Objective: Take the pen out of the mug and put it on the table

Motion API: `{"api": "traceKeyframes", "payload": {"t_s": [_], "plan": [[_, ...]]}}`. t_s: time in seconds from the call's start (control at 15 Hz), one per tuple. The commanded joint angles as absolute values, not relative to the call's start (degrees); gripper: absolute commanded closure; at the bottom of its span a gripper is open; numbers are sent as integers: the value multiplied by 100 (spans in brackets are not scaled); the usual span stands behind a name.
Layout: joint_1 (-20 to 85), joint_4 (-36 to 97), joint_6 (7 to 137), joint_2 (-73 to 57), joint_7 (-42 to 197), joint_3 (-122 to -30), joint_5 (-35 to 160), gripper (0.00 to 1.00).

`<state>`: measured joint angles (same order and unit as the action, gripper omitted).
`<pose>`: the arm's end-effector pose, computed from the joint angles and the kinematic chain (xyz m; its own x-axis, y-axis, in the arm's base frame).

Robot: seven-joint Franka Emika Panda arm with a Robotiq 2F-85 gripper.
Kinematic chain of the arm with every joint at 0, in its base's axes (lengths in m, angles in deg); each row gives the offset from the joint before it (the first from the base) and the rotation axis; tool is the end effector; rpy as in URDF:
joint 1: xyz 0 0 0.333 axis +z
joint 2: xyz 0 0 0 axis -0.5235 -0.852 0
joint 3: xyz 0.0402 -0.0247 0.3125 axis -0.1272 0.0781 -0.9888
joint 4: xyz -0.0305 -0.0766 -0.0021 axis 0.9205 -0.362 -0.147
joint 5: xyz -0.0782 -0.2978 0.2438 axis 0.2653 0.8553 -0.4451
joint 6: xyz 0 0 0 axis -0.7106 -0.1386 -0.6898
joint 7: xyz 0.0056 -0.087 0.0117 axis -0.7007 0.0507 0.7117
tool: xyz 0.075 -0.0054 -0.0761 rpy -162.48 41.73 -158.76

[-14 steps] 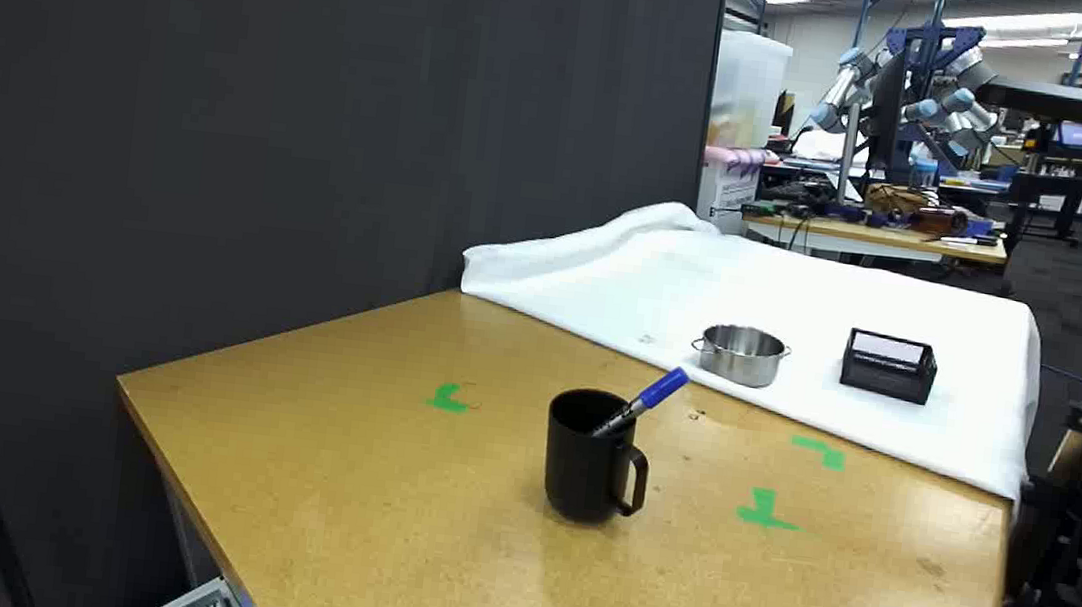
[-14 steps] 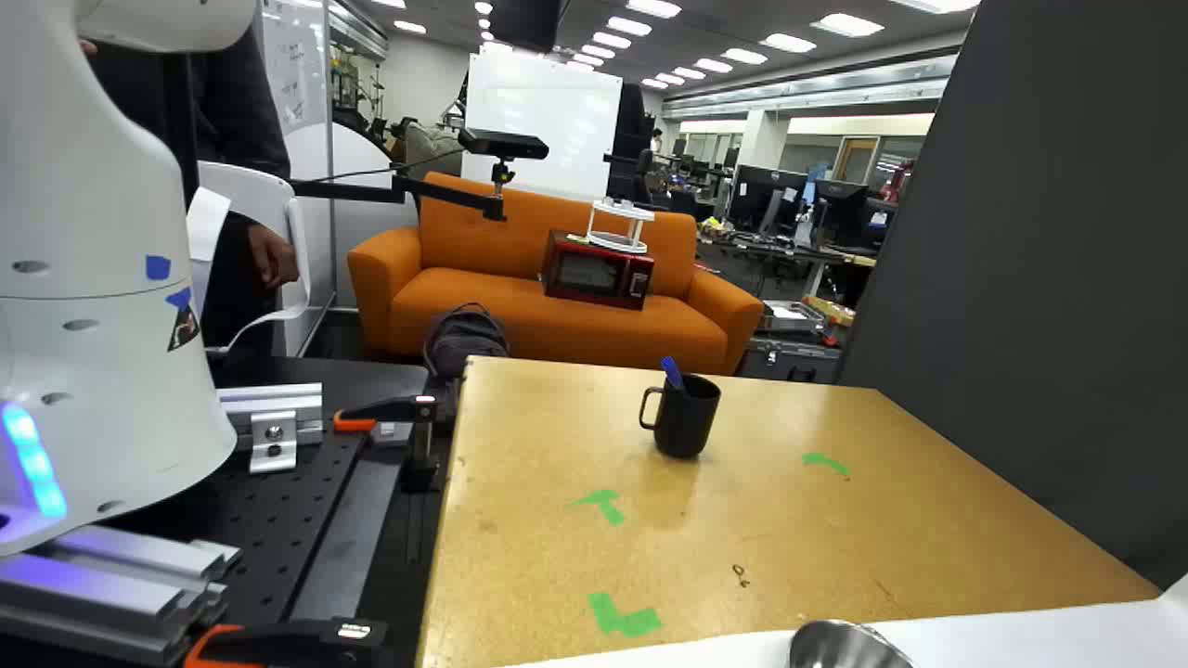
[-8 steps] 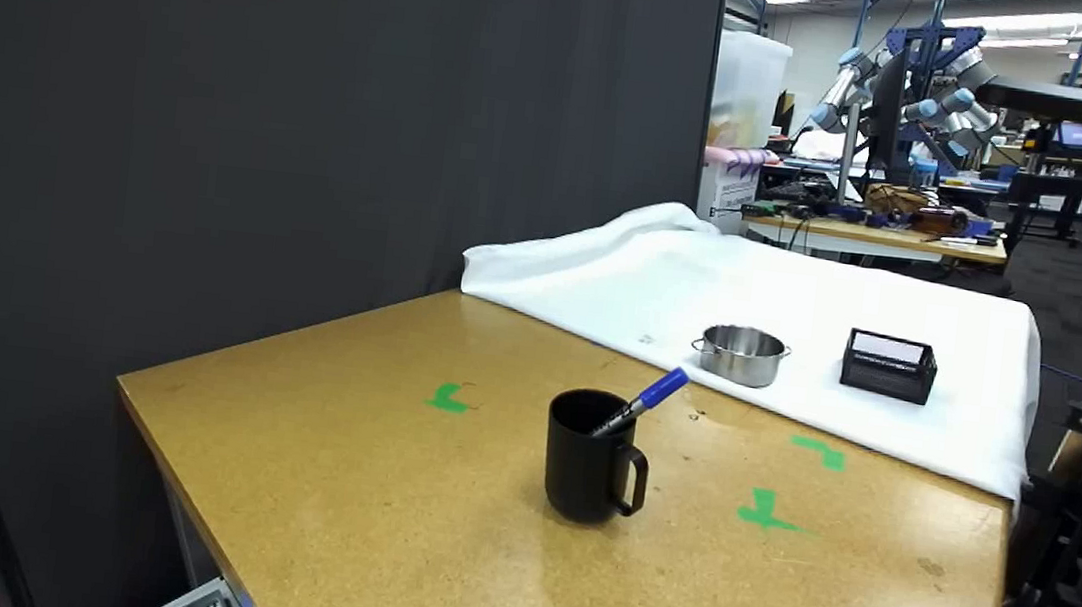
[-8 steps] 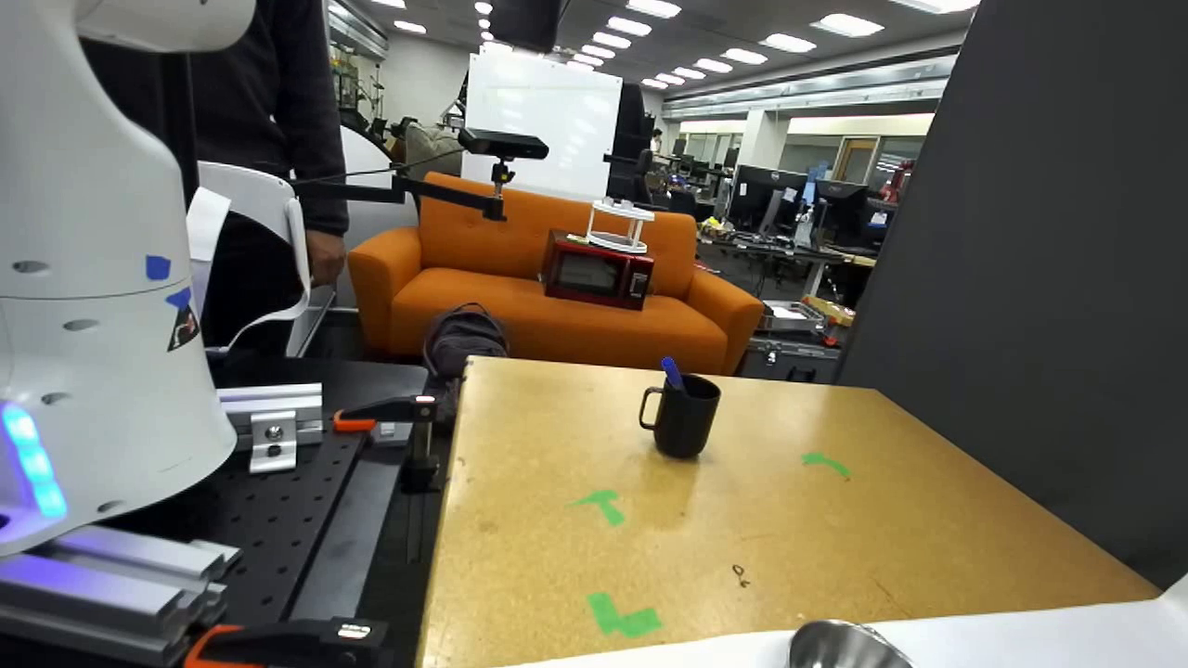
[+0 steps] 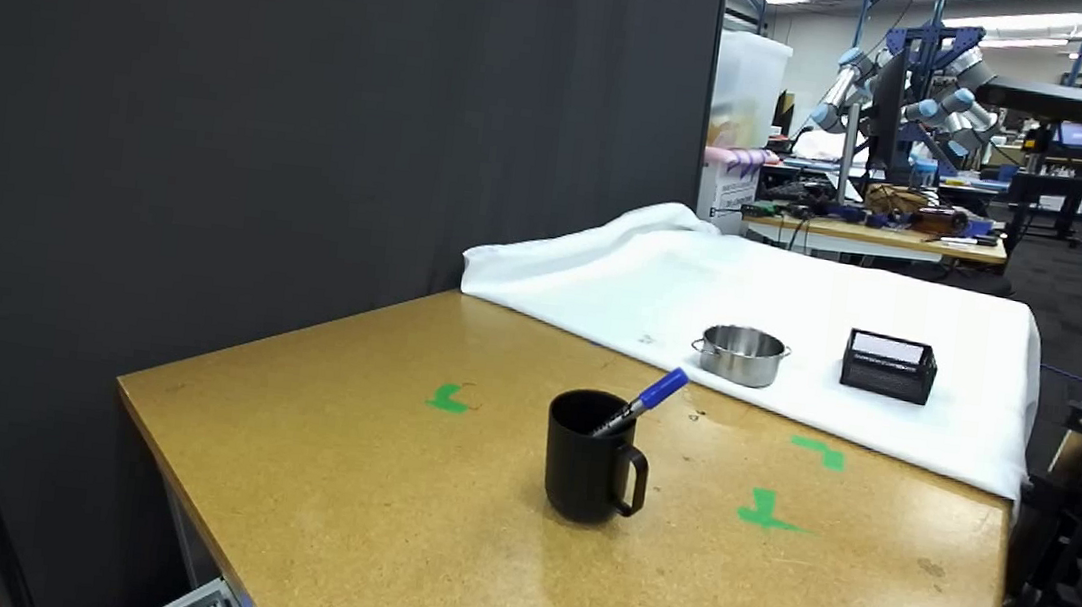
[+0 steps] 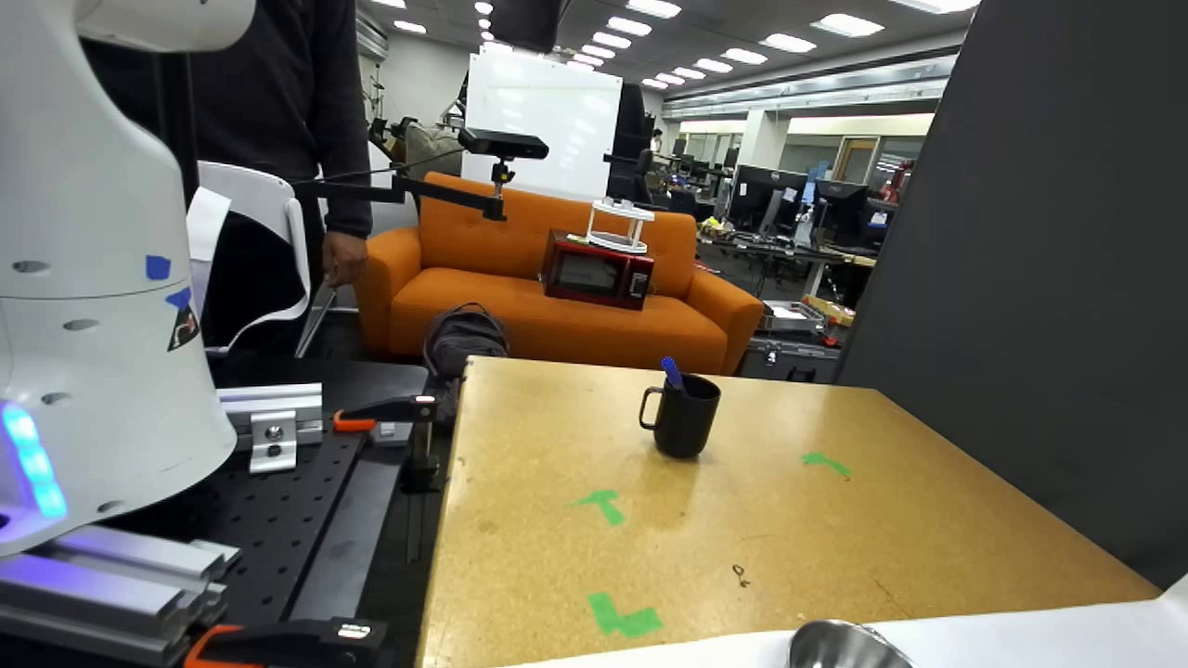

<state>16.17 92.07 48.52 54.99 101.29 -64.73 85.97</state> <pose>0.2612 -0.1907 0.4661 0.9991 0.0218 -0.0376 0.0302 -0.9703 0.2398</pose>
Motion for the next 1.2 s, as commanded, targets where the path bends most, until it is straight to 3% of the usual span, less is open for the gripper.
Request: {"api": "traceKeyframes", "payload": {"t_s": [0.0,0.33,0.73,1.13], "plan": [[1919,9246,4841,5429,10224,-6530,8498,0],[2877,9486,4872,5044,10005,-7068,7904,0],[3081,9715,5666,4772,8613,-7858,7703,0],[3157,9715,5527,4792,8768,-7952,7699,0]]}}
